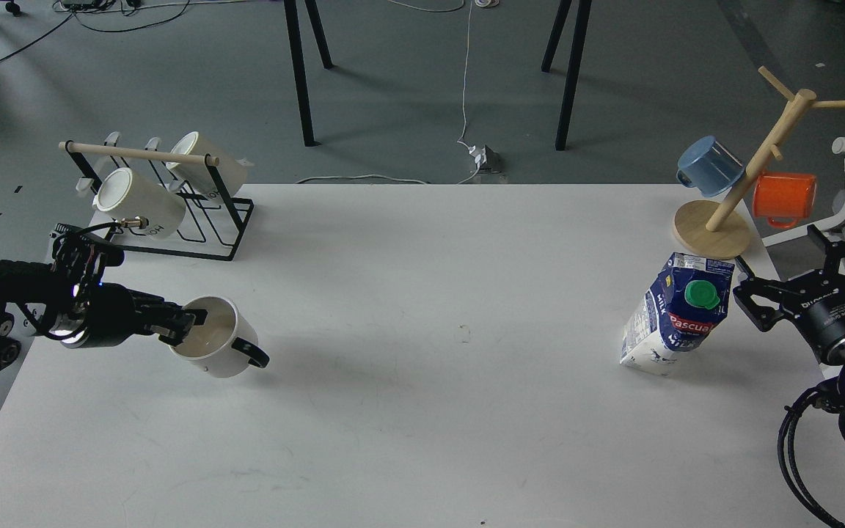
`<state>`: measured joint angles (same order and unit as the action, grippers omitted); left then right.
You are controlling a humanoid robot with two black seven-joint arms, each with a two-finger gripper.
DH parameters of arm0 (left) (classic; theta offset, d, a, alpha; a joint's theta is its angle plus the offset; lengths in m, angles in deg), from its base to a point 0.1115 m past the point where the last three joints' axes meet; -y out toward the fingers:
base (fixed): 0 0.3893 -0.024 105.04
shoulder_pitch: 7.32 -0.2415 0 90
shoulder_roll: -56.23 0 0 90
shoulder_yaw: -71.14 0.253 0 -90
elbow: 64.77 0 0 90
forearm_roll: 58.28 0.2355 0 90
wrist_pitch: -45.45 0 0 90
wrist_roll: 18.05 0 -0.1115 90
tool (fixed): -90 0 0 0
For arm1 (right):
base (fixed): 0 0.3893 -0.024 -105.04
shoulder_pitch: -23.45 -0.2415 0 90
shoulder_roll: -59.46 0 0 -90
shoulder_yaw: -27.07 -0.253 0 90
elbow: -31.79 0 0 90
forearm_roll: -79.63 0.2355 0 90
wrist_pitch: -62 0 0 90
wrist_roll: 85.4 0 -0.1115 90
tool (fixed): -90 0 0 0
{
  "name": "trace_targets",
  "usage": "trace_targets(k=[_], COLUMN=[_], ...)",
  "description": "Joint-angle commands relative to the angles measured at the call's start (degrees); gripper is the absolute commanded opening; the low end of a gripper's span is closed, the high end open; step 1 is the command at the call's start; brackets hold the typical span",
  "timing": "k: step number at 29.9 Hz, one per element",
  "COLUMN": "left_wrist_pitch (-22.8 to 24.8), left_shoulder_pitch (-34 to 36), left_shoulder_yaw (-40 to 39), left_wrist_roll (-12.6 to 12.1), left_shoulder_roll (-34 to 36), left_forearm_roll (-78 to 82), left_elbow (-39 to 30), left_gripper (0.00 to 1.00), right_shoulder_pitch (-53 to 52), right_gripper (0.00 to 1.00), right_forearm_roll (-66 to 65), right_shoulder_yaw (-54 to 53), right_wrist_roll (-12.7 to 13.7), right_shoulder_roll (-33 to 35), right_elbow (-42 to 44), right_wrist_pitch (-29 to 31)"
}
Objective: Place cup and milk with both arms
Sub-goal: 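Carry the mug toward the table center and lower it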
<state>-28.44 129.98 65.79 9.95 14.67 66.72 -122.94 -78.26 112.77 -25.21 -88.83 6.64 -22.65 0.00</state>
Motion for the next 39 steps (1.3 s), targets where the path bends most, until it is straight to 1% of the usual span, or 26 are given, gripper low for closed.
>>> trace_targets(k=[1, 4, 6, 7, 13, 15, 20, 23, 28, 31, 34, 36, 38, 39], left_wrist_pitch=[1.0, 4.7, 7.3, 7.9, 8.0, 7.8, 7.7, 7.7, 7.6, 7.6, 7.6, 7.6, 7.5, 7.5], left_shoulder_pitch=[4.3, 8.1, 9.5, 9.6, 8.0, 6.8, 4.1, 3.5, 3.0, 1.9, 1.6, 1.5, 1.5, 1.4], left_shoulder_yaw=[-0.4, -0.4, -0.4, -0.4, 0.2, 0.2, 0.1, 0.0, -0.4, -0.4, -0.9, -1.4, -2.3, -2.8], left_wrist_roll=[0.0, 0.0, 0.0, 0.0, 0.0, 0.0, 0.0, 0.0, 0.0, 0.0, 0.0, 0.0, 0.0, 0.0], left_shoulder_roll=[0.7, -3.2, -8.8, -11.5, -23.1, -25.8, -29.1, -29.0, -28.7, -28.9, -28.8, -28.5, -28.2, -28.2], left_forearm_roll=[0.0, 0.0, 0.0, 0.0, 0.0, 0.0, 0.0, 0.0, 0.0, 0.0, 0.0, 0.0, 0.0, -1.0], left_elbow=[-6.2, -8.4, -7.7, -7.0, 0.9, 3.3, 5.3, 5.2, 5.3, 5.3, 5.3, 5.3, 5.3, 5.3], left_gripper=[0.00, 0.00, 0.00, 0.00, 0.01, 0.02, 0.04, 0.07, 0.16, 0.18, 0.24, 0.32, 0.52, 0.58], right_shoulder_pitch=[0.0, 0.4, 0.5, 0.5, 0.5, 0.5, 0.5, 0.5, 0.5, 0.5, 0.5, 0.5, 0.5, 0.5], right_gripper=[0.96, 0.96, 0.96, 0.96, 0.96, 0.96, 0.96, 0.96, 0.96, 0.96, 0.96, 0.96, 0.96, 0.96], right_forearm_roll=[0.0, 0.0, 0.0, 0.0, 0.0, 0.0, 0.0, 0.0, 0.0, 0.0, 0.0, 0.0, 0.0, 0.0], right_shoulder_yaw=[0.1, 0.1, 0.1, 0.0, 0.0, 0.0, 0.2, 0.2, 0.4, 0.6, 0.6, 0.4, 0.4, 0.4], right_wrist_roll=[0.0, 0.0, -0.1, -0.1, -0.1, -0.1, -0.1, 0.0, 0.0, 0.0, 0.0, 0.0, 0.0, 0.0], right_shoulder_roll=[0.0, -0.2, -0.2, -0.2, -0.2, -0.2, -0.2, -0.2, -0.2, -0.2, -0.2, -0.2, -0.2, -0.2], right_elbow=[1.2, 2.2, 2.4, 2.4, 4.3, 4.3, 4.4, 4.4, 4.4, 4.3, 4.3, 4.3, 4.3, 4.3], right_wrist_pitch=[0.0, 0.0, 0.0, 0.0, 0.0, 0.0, 0.0, 0.0, 0.0, 0.0, 0.0, 0.0, 0.0, 0.0])
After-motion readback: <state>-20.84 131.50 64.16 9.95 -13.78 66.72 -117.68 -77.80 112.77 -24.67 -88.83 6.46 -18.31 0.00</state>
